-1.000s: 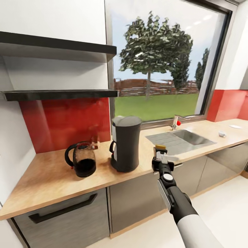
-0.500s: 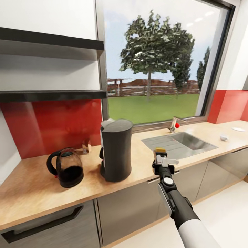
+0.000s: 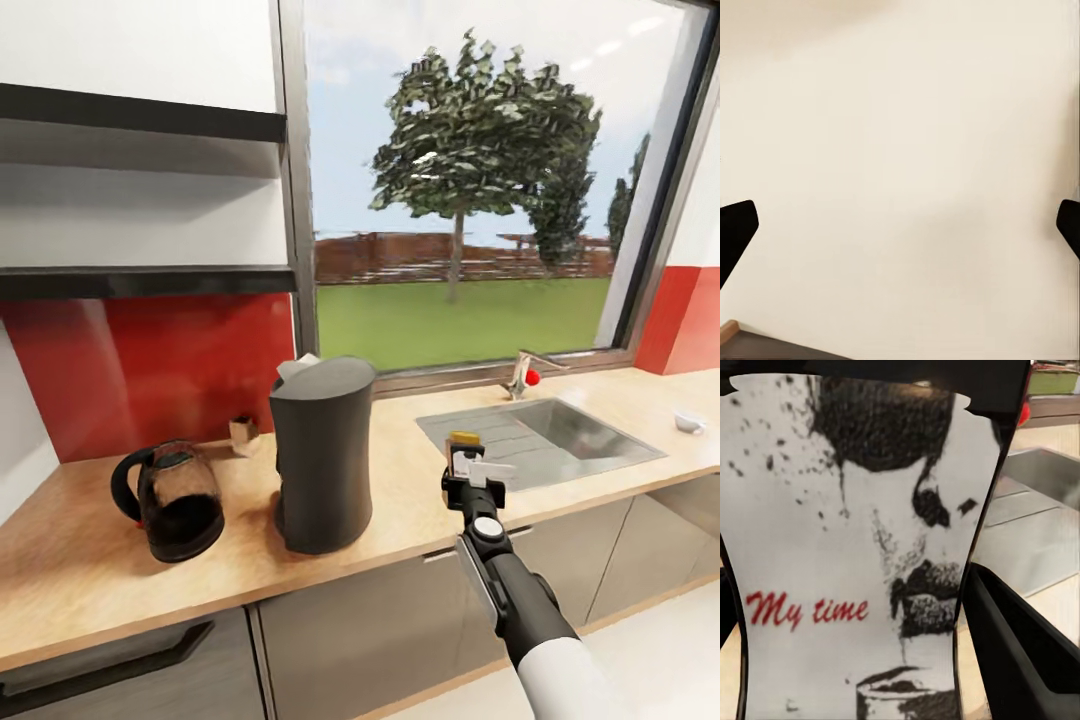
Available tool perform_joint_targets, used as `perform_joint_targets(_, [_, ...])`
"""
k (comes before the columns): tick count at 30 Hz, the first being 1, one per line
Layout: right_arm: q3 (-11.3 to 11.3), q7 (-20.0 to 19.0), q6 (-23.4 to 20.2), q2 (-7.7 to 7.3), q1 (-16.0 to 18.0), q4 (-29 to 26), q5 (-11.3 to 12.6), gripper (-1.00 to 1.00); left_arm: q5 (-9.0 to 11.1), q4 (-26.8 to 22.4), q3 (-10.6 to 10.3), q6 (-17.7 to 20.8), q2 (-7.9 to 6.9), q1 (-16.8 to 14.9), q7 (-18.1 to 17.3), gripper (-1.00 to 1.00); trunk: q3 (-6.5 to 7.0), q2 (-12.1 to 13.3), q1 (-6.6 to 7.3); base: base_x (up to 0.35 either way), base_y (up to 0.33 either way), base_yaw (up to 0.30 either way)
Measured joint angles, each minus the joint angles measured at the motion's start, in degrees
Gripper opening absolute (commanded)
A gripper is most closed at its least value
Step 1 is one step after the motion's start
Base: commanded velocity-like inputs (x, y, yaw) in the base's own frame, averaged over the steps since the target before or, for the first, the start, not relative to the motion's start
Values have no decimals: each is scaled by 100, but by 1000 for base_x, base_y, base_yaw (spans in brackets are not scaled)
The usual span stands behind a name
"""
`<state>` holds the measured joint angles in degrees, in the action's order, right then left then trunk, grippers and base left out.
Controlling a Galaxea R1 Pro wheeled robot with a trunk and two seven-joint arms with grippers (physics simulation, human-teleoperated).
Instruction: Set up a coffee station on the kitchen countertop: keep the coffee maker on the countertop, move the bottle of coffee from the kitchen shelf to the counter next to the coffee maker, place a paper coffee filter on top of the coffee maker, put the saucer next to the coffee maker with the coffee cup on the saucer, and place the electric kettle next to the coffee maker.
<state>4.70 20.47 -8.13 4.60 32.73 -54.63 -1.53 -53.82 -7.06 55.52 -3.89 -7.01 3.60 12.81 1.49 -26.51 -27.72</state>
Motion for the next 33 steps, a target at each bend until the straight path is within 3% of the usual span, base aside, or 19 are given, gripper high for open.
perform_joint_targets(2, [3, -24, 15, -11, -55, 5, -2, -100, -1, 5, -3, 1, 10, 0, 87, 100, 2, 0, 0, 183, -144, 16])
perform_joint_targets(4, [8, -357, 284, -93, -100, -3, -24, -100, -3, 7, -2, 5, 14, 0, 210, 100, 3, 0, -1, 58, -41, 4])
perform_joint_targets(7, [8, -1471, 526, -267, -108, -25, -22, -100, -3, 10, -3, 10, 15, 7, 239, 100, 3, 0, -2, 13, -9, 1])
perform_joint_targets(11, [12, -1964, 563, -441, -108, -37, -27, -100, 4, 100, -10, 23, 24, 8, 212, 100, 3, 0, -1, 47, -24, 0])
perform_joint_targets(25, [11, -2001, 574, -460, -109, -102, -7, -100, 4, 148, 3, 45, 24, 8, 209, 100, 3, 0, 0, 228, -157, 7])
perform_joint_targets(33, [13, -1997, 574, -451, -109, -80, -6, -100, 2, 187, 4, 355, 23, 28, 372, 100, 3, 0, 0, 241, -168, 241])
